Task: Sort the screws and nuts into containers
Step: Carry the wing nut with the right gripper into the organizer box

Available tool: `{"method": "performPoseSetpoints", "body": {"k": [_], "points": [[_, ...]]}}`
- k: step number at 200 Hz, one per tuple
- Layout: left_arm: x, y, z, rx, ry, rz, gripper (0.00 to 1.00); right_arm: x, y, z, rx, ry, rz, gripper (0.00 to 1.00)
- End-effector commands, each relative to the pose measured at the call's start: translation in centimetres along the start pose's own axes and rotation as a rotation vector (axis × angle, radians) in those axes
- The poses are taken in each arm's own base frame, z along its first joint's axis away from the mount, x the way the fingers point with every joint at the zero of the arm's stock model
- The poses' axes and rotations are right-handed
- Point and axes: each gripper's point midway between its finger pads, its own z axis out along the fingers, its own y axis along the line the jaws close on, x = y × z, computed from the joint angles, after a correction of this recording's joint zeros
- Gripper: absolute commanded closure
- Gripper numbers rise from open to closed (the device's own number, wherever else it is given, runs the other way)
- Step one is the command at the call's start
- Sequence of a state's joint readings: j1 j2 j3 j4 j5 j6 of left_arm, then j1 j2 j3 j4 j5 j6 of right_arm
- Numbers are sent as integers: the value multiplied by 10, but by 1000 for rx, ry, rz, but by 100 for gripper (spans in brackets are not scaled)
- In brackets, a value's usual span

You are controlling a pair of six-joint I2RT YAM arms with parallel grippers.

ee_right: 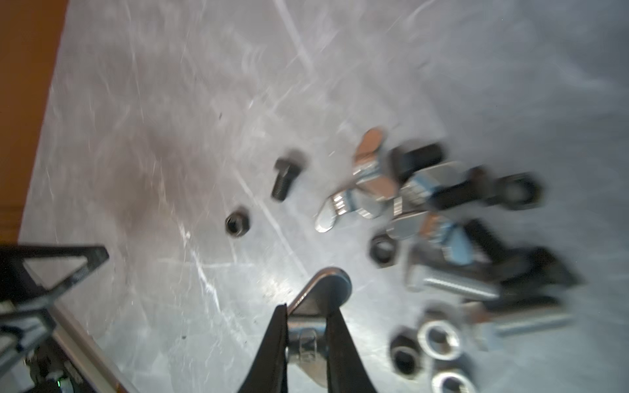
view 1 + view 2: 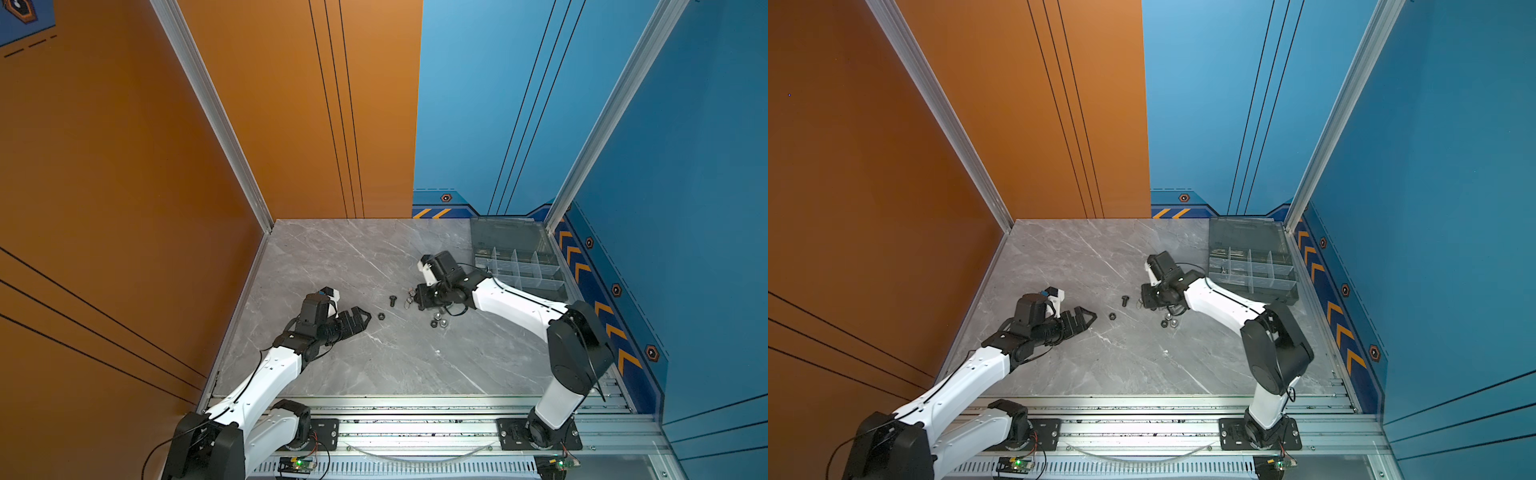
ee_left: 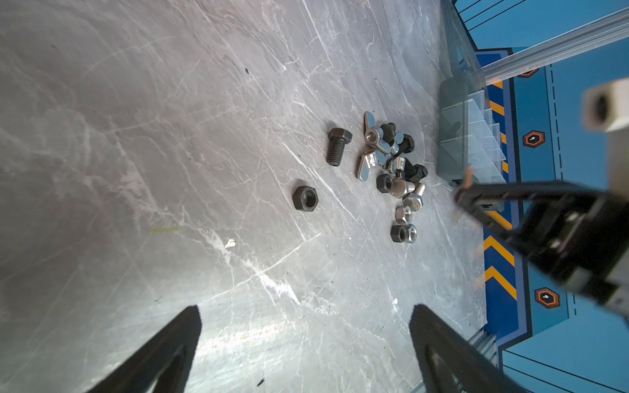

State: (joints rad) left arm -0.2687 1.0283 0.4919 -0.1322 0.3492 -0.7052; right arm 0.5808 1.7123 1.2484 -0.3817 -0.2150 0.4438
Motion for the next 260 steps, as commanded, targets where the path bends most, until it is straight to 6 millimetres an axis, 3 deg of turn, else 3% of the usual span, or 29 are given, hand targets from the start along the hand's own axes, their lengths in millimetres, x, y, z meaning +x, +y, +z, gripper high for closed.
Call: {"method": "performPoseSetpoints", "body": {"k": [1,24,50,95,170,260], "points": [[2,-2,-4,0,2,0,3,-28,-41,-24,43,-62,90,100],[2,-2,-4,-1,-2,-2,2,-62,-96,-46,126,-154,207,100],[1,-3,-4,1,-4,-4,2,-88,-140,-59,208,-219,275,100],[-1,-8,-4,1,3,0,2,-110,-190,-50,309,-193,332,100],[-2,-13,-7,4,-4,9,2,-106,-237,-36,408,-157,358,100],[0,-15,-4,2,2,15,2,-92,-251,-20,431,-98,354,100]]}}
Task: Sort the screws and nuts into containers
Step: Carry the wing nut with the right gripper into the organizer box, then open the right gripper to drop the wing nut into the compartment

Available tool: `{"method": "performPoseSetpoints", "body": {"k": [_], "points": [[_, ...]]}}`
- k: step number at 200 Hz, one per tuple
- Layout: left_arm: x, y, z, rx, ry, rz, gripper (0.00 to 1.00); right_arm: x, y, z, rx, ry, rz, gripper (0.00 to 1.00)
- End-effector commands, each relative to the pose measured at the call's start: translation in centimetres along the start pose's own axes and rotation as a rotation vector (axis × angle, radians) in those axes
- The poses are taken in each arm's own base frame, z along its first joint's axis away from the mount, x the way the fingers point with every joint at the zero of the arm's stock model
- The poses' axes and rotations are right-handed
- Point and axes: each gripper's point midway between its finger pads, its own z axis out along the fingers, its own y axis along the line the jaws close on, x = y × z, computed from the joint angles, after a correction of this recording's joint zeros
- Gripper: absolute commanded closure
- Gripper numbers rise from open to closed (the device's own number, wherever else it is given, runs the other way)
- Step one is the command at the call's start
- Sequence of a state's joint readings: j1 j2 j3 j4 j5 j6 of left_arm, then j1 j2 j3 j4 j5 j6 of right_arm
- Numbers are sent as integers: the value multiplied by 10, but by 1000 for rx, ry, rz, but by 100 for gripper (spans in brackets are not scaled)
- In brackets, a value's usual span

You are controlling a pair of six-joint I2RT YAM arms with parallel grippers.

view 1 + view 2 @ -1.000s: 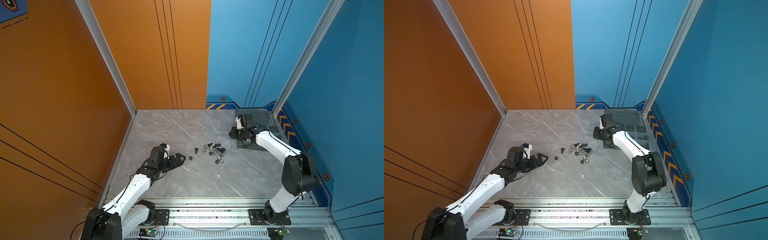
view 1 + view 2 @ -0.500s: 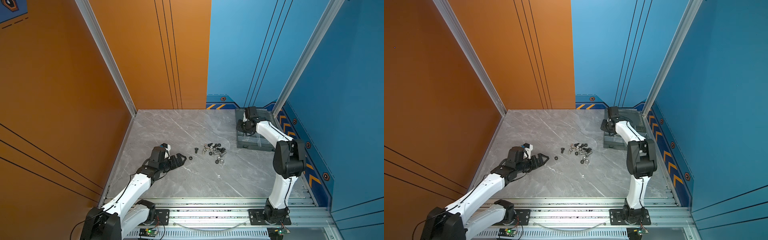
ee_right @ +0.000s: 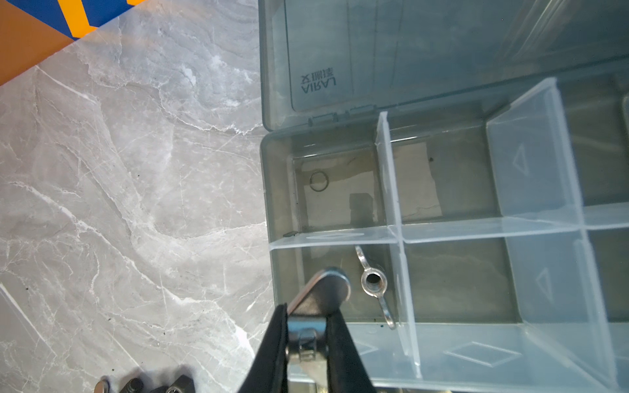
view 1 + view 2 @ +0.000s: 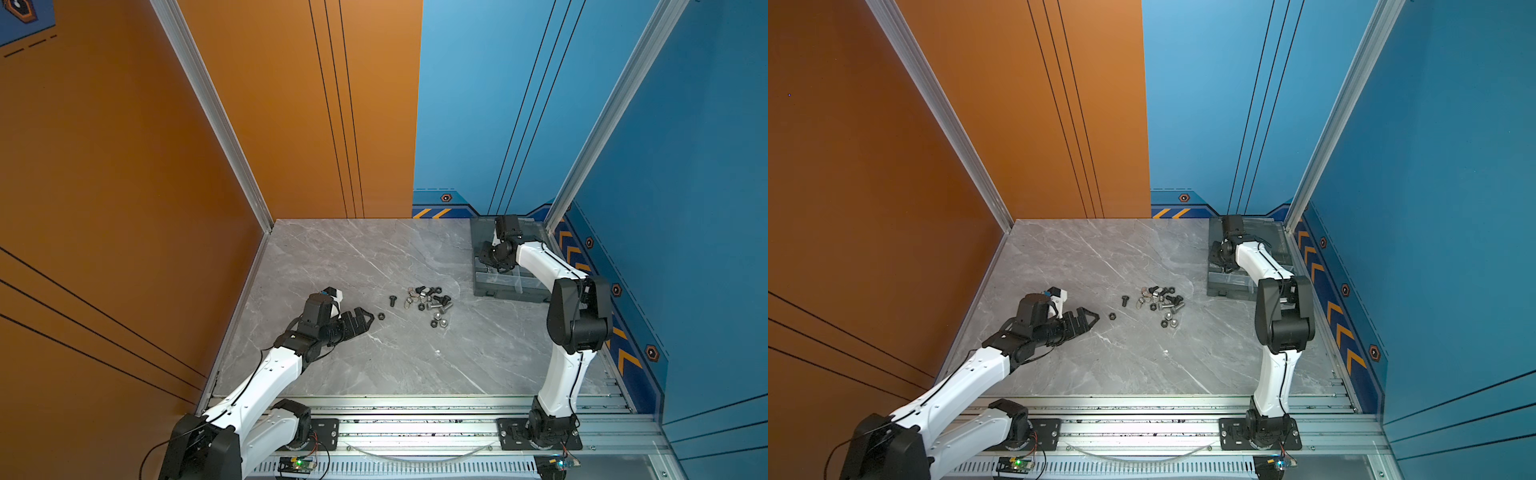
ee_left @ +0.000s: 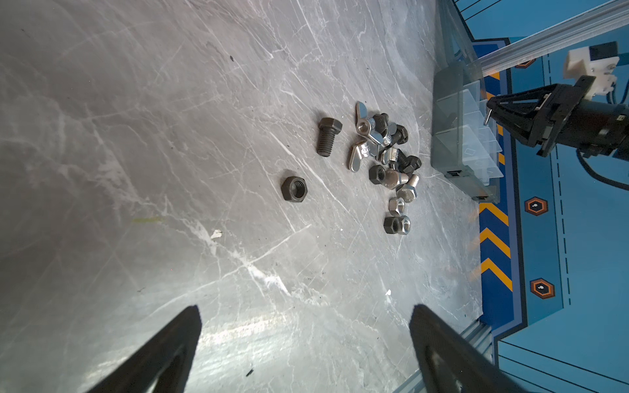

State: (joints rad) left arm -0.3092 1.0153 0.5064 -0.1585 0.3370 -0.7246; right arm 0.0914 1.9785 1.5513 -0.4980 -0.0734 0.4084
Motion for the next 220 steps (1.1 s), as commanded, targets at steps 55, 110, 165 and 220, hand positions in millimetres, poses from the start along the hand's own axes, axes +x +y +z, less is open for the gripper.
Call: {"method": "performPoseSetpoints", "body": {"k": [55,110,165,220], "points": [[-6,-6,-4,-4,-16,11,2,12,-14,20,71,60,-45,95],[-4,-5,-4,-6,-17,11,2,13,-17,19,80,70,-57,70],[-5,-6,-5,-2,-19,13,2,5,-10,-4,42,45,-60,55],[-4,-6,-5,0,-25,10,2,22,37,-52,-172,13,-66,53]]}}
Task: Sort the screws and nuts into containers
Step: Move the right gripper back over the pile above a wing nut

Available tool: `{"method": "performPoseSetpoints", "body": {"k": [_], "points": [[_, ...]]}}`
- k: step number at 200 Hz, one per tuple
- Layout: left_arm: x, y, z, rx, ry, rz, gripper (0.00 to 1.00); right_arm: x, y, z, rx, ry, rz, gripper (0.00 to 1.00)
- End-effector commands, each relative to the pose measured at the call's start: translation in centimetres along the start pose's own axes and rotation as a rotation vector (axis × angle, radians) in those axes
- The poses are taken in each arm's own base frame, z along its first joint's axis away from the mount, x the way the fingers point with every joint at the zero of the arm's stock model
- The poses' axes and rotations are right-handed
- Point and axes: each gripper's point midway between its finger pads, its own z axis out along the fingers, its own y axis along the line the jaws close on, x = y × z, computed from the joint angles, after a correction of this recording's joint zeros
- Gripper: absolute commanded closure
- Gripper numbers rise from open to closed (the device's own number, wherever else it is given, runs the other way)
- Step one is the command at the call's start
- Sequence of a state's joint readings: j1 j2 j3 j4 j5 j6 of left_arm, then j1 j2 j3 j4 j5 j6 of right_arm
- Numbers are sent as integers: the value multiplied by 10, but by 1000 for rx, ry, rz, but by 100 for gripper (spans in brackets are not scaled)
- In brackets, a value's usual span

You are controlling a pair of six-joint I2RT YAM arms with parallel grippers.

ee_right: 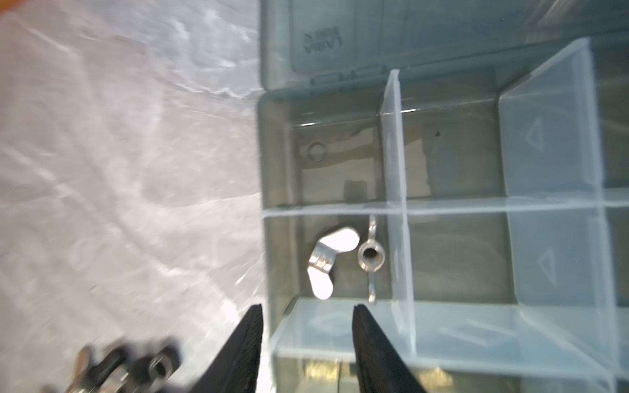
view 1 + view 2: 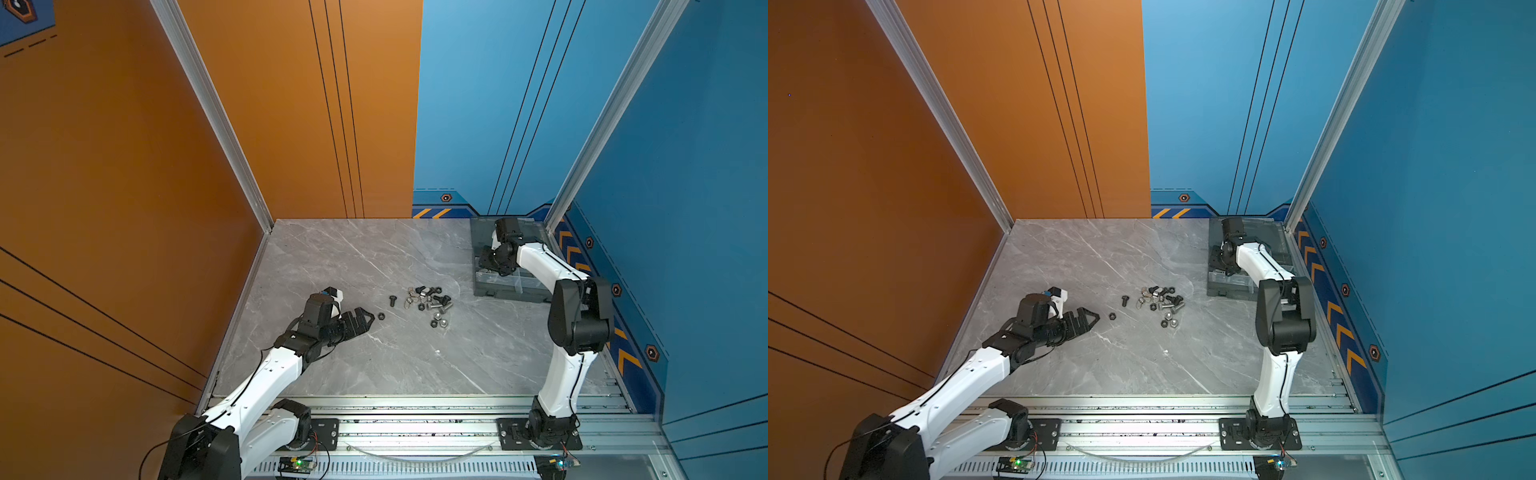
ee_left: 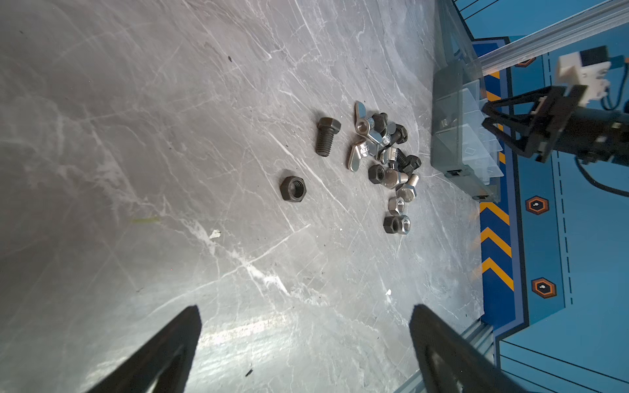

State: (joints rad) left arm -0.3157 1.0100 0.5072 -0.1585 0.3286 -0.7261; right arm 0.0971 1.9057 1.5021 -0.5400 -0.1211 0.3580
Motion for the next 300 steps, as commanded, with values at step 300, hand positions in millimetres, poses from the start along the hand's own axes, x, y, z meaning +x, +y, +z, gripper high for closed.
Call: {"method": "performPoseSetpoints", "body": {"k": [300], "points": [[-2,-38,36,16,48,93,2,159,198,-5,-220,114,-131,51]]}}
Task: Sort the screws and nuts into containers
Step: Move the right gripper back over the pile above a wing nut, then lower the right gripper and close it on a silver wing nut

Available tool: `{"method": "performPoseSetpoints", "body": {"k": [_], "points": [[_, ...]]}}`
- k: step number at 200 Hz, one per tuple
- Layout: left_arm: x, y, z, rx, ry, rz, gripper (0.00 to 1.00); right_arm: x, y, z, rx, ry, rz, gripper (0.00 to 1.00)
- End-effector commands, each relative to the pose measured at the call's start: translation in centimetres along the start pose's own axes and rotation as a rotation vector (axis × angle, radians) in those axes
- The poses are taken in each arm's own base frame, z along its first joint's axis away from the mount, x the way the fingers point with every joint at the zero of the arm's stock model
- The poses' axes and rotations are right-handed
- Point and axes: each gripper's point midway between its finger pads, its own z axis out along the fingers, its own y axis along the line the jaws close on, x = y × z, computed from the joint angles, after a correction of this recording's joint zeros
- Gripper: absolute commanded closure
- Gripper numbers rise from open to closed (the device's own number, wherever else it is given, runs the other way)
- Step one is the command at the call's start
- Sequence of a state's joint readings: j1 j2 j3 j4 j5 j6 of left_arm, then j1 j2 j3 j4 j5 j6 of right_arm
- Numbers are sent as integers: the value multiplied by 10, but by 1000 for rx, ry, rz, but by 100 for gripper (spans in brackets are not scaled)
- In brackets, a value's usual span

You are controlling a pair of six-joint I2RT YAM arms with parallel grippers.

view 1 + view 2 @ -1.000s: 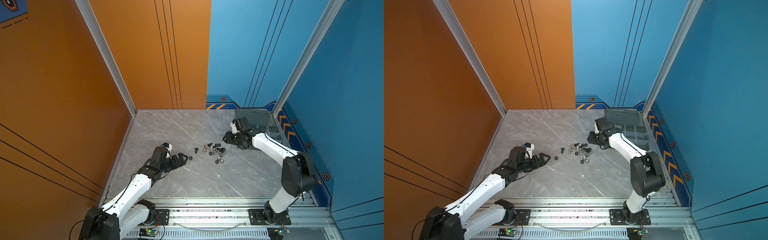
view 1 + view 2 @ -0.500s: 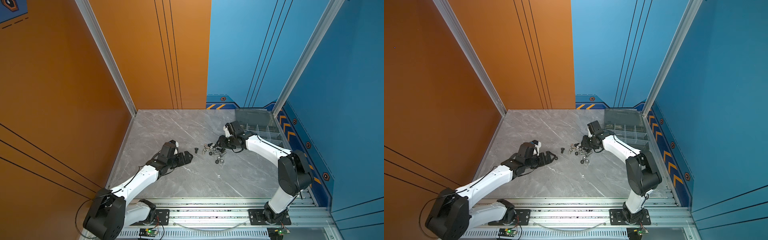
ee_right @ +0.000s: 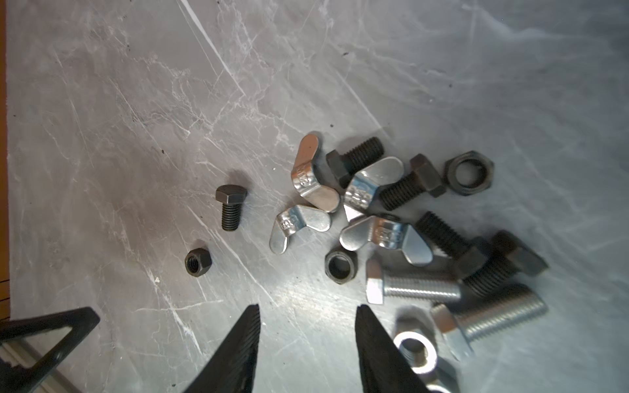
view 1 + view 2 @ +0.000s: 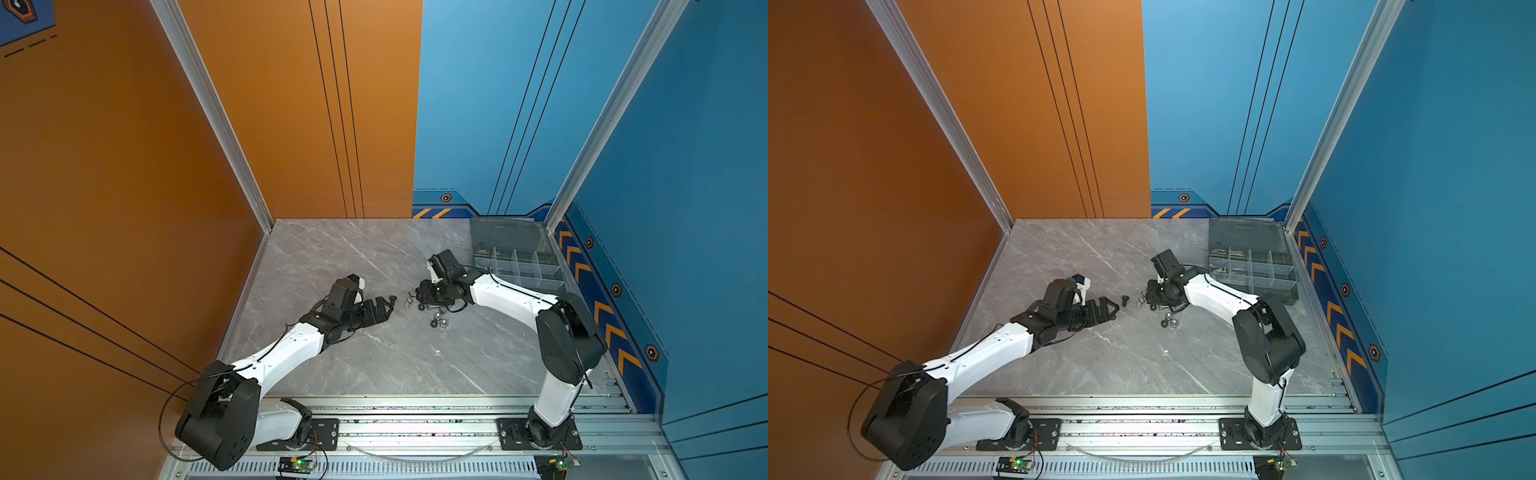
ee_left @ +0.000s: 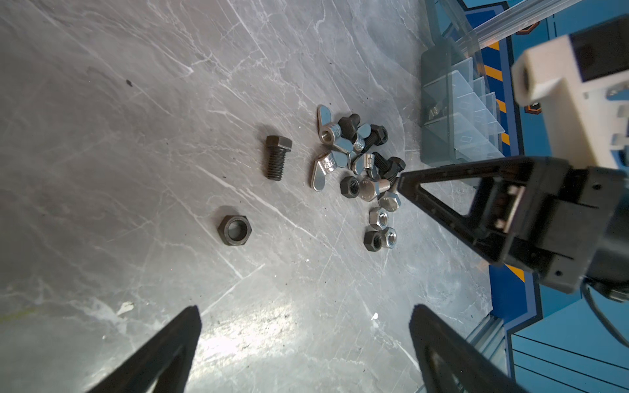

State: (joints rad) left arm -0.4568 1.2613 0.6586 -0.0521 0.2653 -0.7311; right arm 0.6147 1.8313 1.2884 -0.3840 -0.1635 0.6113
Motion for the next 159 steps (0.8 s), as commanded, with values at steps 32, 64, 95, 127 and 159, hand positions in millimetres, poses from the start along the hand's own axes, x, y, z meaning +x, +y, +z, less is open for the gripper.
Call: {"method": "performPoseSetpoints", "body": {"k": [32,64,95,127,159], "points": [[9,11,-11,-7,-4,-6,2,-15,17,20,71,-81,97,50],[8,16,-14,-9,-8,-10,2,-14,20,32,89,-73,123,49],[8,18,-15,-10,-5,-11,3,-11,15,42,106,-60,138,48],[9,22,-13,-11,-1,-17,2,-8,12,49,120,-50,144,49],[10,25,-11,-10,2,-25,2,-8,9,57,142,-38,141,49]]}}
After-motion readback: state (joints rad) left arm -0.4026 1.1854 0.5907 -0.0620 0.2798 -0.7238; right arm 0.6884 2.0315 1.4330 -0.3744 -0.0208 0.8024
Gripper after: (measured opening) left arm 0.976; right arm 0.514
